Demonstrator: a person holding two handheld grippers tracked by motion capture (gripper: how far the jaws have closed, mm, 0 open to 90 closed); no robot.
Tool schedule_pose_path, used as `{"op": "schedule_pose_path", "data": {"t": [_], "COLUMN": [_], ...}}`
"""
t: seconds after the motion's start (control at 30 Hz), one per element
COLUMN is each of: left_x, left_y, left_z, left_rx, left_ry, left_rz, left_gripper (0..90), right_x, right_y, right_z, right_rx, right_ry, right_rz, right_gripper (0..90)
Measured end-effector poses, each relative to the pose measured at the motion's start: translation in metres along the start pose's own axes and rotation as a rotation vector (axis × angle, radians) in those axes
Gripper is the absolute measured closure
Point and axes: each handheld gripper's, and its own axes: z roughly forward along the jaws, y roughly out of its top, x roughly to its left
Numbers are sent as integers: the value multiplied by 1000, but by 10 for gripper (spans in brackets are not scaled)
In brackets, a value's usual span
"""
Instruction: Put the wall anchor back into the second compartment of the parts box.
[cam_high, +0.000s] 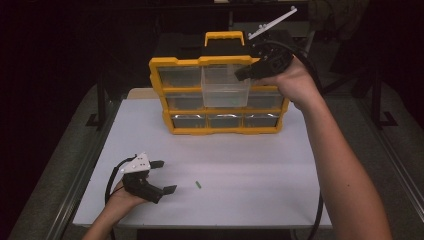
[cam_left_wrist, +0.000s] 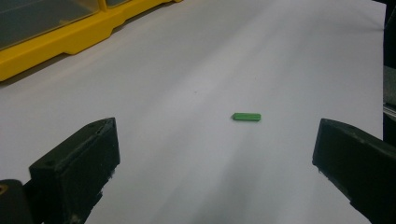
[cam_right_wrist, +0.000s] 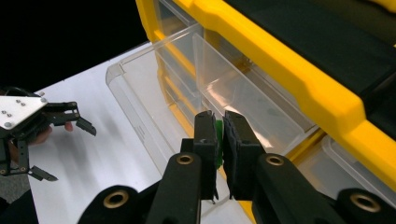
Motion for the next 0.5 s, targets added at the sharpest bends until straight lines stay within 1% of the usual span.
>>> {"op": "schedule_pose_path", "data": {"t": [0.07,0.1,0.3,0.33,0.37,0.4,0.43,0.5], "left_x": [0,0,0,0,0,0,0,0], "left_y": [0,0,0,0,0,0,0,0], "left_z": [0,0,0,0,0,0,0,0], "left_rx": [-1,-4,2,1,8,4,5,6], "left_ry": [0,0,-1,-1,-1,-2,-2,-2], "left_rz": [-2,-2,3,3,11,12,9,9], "left_gripper": [8,8,8,8,8,9,8,8], "right_x": [0,0,-1,-1,-2,-2,-2,-1], "right_y": [0,0,-3,-4,-6,-7,-9,-12], "right_z": [0,-2,-14,-17,-19,-22,-24,-27], "right_rx": [-12,-23,-67,-68,-72,-73,-75,-77], "right_ry": [-3,-3,-9,-14,-15,-14,-6,-12], "right_rz": [0,9,26,29,27,26,36,36], "right_gripper": [727,721,622,607,589,568,548,507]}}
